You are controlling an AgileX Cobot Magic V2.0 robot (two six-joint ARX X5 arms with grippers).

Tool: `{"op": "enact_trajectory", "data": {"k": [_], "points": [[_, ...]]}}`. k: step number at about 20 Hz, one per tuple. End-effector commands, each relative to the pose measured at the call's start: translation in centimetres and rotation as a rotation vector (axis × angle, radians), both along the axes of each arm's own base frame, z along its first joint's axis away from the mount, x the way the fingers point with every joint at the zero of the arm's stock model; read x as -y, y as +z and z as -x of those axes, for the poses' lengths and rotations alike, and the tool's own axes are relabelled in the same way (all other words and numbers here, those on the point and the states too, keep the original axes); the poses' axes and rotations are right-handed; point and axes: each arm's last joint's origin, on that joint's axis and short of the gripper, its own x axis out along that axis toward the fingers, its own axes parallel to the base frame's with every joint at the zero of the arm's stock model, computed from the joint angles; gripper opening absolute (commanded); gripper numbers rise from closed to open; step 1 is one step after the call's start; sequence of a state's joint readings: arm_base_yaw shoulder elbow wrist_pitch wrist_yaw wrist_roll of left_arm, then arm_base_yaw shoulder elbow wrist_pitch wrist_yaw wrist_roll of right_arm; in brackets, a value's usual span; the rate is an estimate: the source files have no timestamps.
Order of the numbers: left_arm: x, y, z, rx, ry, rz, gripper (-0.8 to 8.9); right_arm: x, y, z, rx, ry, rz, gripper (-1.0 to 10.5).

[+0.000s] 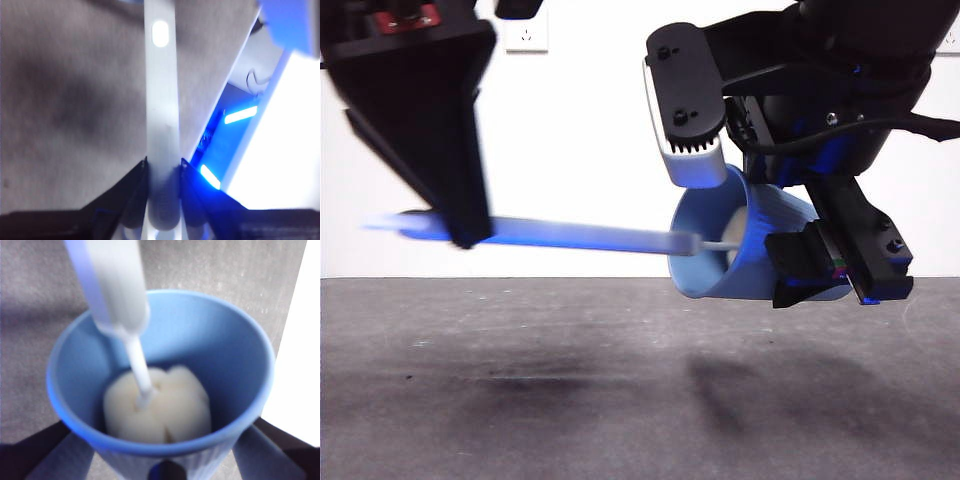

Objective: Pick up the cup brush,pick up the cup,insert the brush into the cup,clean the cup,put the cup brush back,put the cup back to the fixed position on the table

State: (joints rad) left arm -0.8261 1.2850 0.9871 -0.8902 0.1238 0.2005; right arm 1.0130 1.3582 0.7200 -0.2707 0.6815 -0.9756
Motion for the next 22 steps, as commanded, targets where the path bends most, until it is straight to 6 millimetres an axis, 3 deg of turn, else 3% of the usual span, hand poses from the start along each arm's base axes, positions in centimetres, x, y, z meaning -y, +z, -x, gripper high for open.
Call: {"op": "enact_trajectory", "data": {"k": [1, 6, 10, 16, 22], "points": [[-0.9, 0.1, 0.6, 0.010, 0.022, -0.095, -0.08, 0.1, -0.1, -0.3, 0.000, -0.034, -0.013, -0.1], [-2.9, 1.2, 2.4, -0.019, 0.026, -0.156, -0.08, 0.2, -0.1, -0.5, -0.005, -0.047, -0.033, -0.1], [-3.0, 1.3, 2.5, -0.021, 0.023, -0.152, -0.08, 0.1, -0.1, -0.5, -0.003, -0.046, -0.040, -0.1], [-1.5, 1.7, 1.5, 0.030, -0.006, 0.019, -0.08, 0.0, -0.1, -0.5, -0.020, -0.027, -0.059, -0.1], [0.8, -0.1, -0.2, 0.022, -0.015, 0.052, -0.08, -0.2, 0.0, -0.5, -0.027, -0.012, -0.080, -0.1]]}}
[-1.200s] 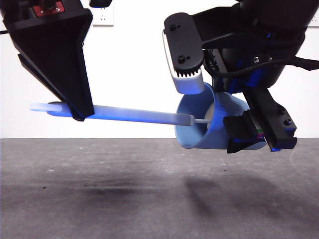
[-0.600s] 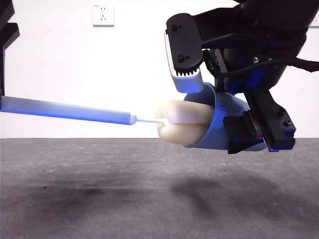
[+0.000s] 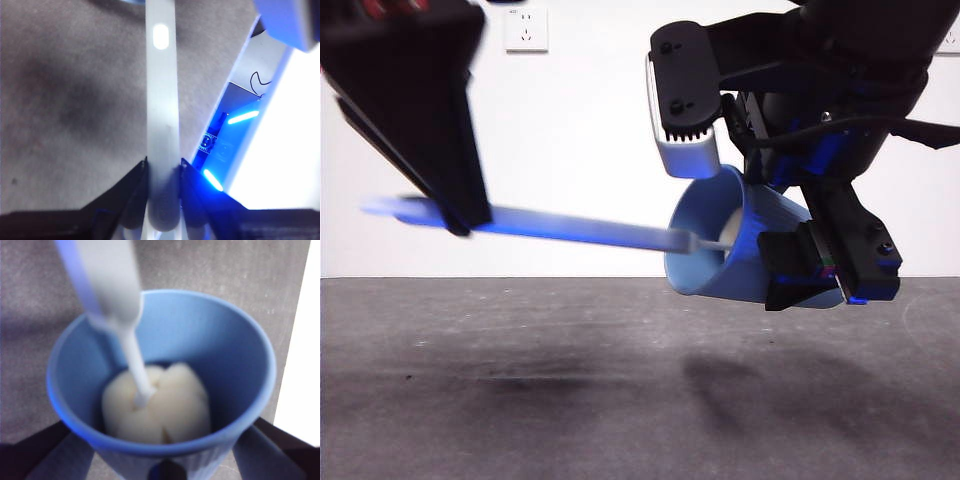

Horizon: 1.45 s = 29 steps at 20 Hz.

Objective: Pick up the cup brush,pick up the cup,insert the brush into the cup,clean the cup,put the cup brush back,put the cup back to the fixed position on the table

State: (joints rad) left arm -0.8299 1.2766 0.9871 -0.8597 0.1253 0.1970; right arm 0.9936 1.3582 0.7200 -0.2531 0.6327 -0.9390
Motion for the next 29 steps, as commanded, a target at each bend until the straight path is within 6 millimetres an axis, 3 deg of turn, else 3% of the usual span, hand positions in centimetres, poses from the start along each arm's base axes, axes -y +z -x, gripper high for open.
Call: {"op": "enact_trajectory", "data": {"k": [1, 4, 9, 21, 25, 29], "points": [[1.0, -0.5, -0.3, 0.000, -0.002, 0.034, -0.08, -0.2, -0.1, -0.1, -0.001, 0.000, -0.016, -0.1], [1.3, -0.4, -0.6, 0.016, 0.022, 0.072, -0.08, -0.2, -0.1, -0.1, 0.001, -0.003, -0.014, -0.1], [0.0, -0.4, 0.2, -0.011, 0.064, -0.050, -0.08, -0.2, -0.1, -0.1, -0.001, -0.022, -0.034, -0.1], [-7.2, 3.7, 4.7, 0.043, 0.191, -0.153, -0.08, 0.2, 0.0, -0.6, -0.008, -0.139, -0.138, -0.1], [-8.6, 4.6, 5.2, 0.068, 0.314, -0.073, -0.08, 0.5, 0.3, -0.8, 0.011, -0.260, -0.268, -0.1], [-8.6, 5.2, 3.6, 0.110, 0.535, 0.094, -0.08, 1.3, 2.3, -0.4, 0.016, -0.399, -0.545, -0.1]]}}
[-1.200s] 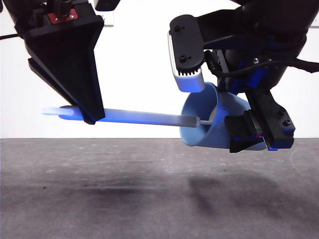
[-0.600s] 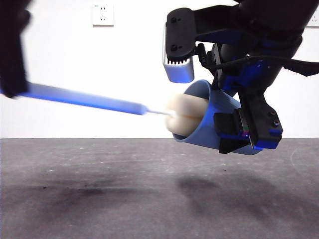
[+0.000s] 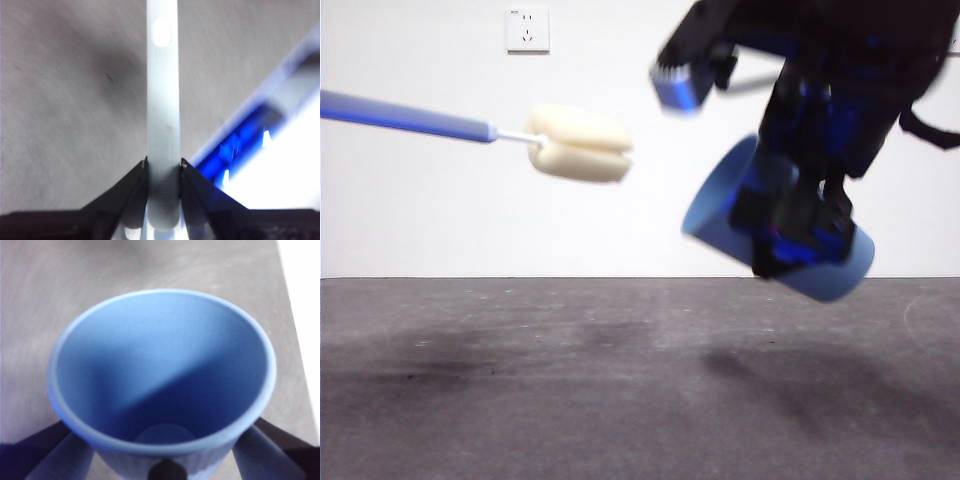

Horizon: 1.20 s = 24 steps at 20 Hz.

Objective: Pick up the cup brush,pick up the cup,insert the brush into the cup,clean the cup,put the cup brush back,put the cup back to the fixed position on the table

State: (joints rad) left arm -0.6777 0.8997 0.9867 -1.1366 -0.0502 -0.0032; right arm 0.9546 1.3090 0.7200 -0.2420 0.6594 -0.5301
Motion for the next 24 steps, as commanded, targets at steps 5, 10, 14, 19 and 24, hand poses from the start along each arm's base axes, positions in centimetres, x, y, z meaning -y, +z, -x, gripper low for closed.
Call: {"op": "enact_trajectory", "data": {"k": [5, 10, 14, 19, 24], "points": [[1.2, -3.0, -4.3, 0.067, 0.357, 0.189, -0.08, 2.4, 5.5, 1.9, 0.040, -0.165, -0.584, -0.1], [3.8, -6.8, -8.6, 0.060, 0.456, 0.281, -0.08, 4.8, 8.7, 3.8, 0.038, -0.150, -0.880, -0.1], [5.6, -9.9, -11.5, 0.036, 0.514, 0.308, -0.08, 6.0, 9.6, 4.8, 0.039, -0.149, -0.943, -0.1], [6.9, -13.3, -13.4, -0.004, 0.559, 0.304, -0.08, 6.5, 9.4, 5.1, 0.011, -0.178, -0.946, -0.1], [7.4, -15.6, -14.2, -0.010, 0.579, 0.255, -0.08, 6.6, 9.1, 5.2, -0.019, -0.207, -0.937, -0.1]]}}
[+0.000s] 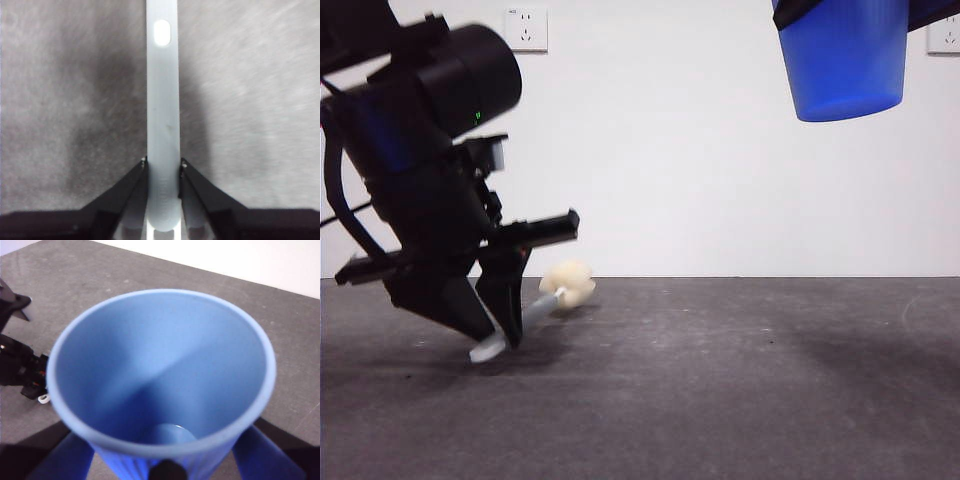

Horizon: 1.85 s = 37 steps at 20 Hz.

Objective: Pick up the cup brush,pick up the cup,insert the brush into the cup,clean the cup,put the cup brush back,put the cup back to the fixed position on the table

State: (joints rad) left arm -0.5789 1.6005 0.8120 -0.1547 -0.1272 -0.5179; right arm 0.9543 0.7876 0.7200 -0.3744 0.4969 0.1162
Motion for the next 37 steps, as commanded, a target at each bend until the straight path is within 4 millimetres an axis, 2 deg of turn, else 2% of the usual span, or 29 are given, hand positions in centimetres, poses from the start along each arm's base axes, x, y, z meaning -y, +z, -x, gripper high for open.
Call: {"op": "enact_trajectory", "data": {"k": [1, 6, 9, 10, 15, 18, 22, 29, 33, 37], "points": [[0.2, -1.1, -0.2, -0.015, 0.009, -0.012, -0.08, 0.0, 0.2, 0.0, -0.006, -0.007, -0.027, -0.1], [0.3, -1.7, -0.4, -0.032, 0.009, -0.022, 0.18, 0.0, 0.1, 0.0, -0.007, -0.007, -0.026, -0.1], [0.4, -1.8, -0.2, -0.061, -0.022, 0.012, 3.10, 0.0, 0.1, 0.0, -0.009, -0.008, -0.024, -0.1], [0.4, -1.7, -0.2, -0.068, -0.032, 0.023, 3.35, -0.1, 0.0, -0.1, -0.012, -0.010, -0.018, -0.1], [0.3, -0.1, 0.2, -0.038, -0.050, 0.054, 3.38, -0.7, -0.6, -1.5, 0.019, -0.062, -0.096, -0.1], [-0.2, 1.6, 1.0, -0.018, -0.074, 0.051, 3.38, -0.9, -2.7, -3.3, 0.006, -0.087, -0.102, -0.1], [-0.8, 4.7, 2.7, 0.029, -0.126, 0.085, 3.38, -0.7, -6.2, -6.6, 0.006, -0.094, -0.158, -0.1], [-2.0, 9.9, 6.9, 0.147, -0.195, 0.155, 3.38, 0.0, -12.0, -13.0, -0.048, -0.101, -0.169, -0.1], [-2.7, 11.2, 8.0, 0.194, -0.209, 0.170, 3.38, -0.1, -14.8, -14.7, -0.025, -0.069, -0.093, -0.1], [-2.8, 11.3, 8.1, 0.193, -0.210, 0.170, 3.38, 0.2, -16.7, -15.8, -0.006, -0.055, -0.099, -0.1]]}}
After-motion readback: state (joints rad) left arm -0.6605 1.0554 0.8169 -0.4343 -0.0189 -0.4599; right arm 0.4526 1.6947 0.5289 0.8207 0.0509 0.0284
